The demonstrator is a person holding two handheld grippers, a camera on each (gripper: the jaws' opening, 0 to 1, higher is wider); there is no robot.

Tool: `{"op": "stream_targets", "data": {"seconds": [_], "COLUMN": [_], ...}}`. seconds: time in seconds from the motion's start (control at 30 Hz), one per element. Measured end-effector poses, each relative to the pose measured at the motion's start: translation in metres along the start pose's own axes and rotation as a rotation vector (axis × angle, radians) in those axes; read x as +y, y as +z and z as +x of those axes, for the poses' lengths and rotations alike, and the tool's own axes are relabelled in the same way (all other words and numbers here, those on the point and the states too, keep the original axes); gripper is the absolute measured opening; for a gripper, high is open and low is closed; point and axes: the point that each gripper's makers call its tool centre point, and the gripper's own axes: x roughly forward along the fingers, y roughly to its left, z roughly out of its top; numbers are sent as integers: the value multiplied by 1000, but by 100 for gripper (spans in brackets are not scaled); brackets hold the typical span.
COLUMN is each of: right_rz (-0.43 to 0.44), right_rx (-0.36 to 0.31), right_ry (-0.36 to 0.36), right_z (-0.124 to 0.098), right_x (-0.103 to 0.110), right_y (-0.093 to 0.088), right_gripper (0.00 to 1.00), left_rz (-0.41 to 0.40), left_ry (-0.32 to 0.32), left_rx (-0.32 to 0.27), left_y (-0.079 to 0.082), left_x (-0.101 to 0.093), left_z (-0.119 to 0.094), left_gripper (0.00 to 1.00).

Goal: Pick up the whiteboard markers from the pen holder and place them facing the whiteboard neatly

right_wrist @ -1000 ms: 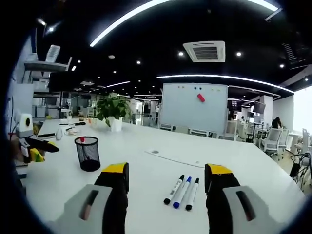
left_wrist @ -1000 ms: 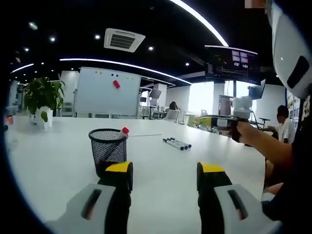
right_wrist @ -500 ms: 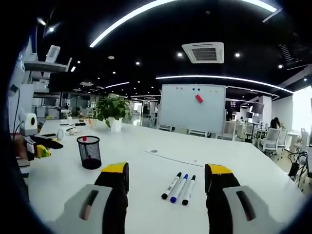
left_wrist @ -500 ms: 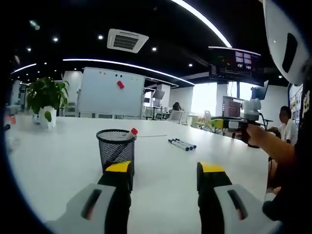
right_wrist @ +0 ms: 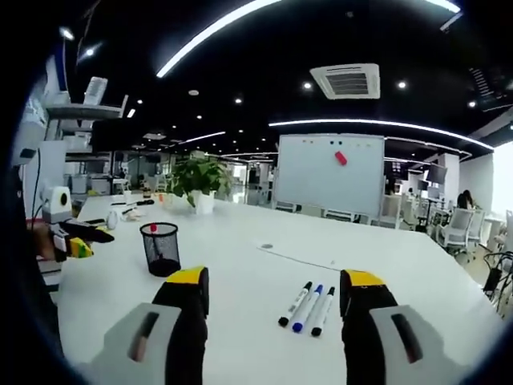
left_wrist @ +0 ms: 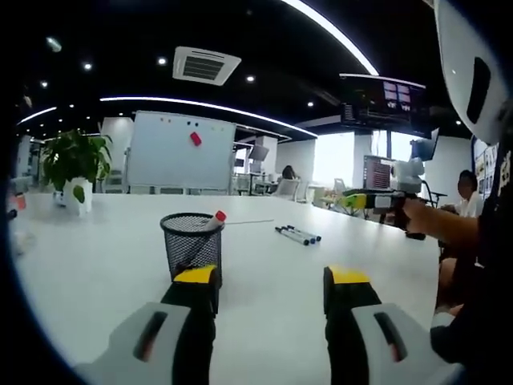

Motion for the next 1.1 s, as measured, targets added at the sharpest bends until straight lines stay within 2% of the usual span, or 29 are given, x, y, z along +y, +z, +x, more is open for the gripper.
{"op": "stream_targets", "data": {"seconds": [0.07,0.13,0.27,0.57,0.8,1.1], "right_rz": [0,48,11,-13,-89,-90], "right_rx": [6,-1,6,2,14,-6], "right_ry": [1,-11,6,26,50,77], "right_z": [-1,-3,-6,-8,-12,-22], "right_x": [3,1,5,18,33,45], "right_y": [1,0,2,14,19,28], "right_gripper": [65,66,65,65,64,65], "left_rz": [-5,-16,-26,-19,-17,-7], "left_ry": [5,6,7,-20,-4,-27], "left_rx": [-9,-17,-21,-14,-17,-38], "left_y": [2,5,5,6,7,16], "left_x": [0,-2,-3,-5,-1,-9], "left_z": [0,2,3,8,4,6], "left_gripper": [54,54,54,54,51,52]}}
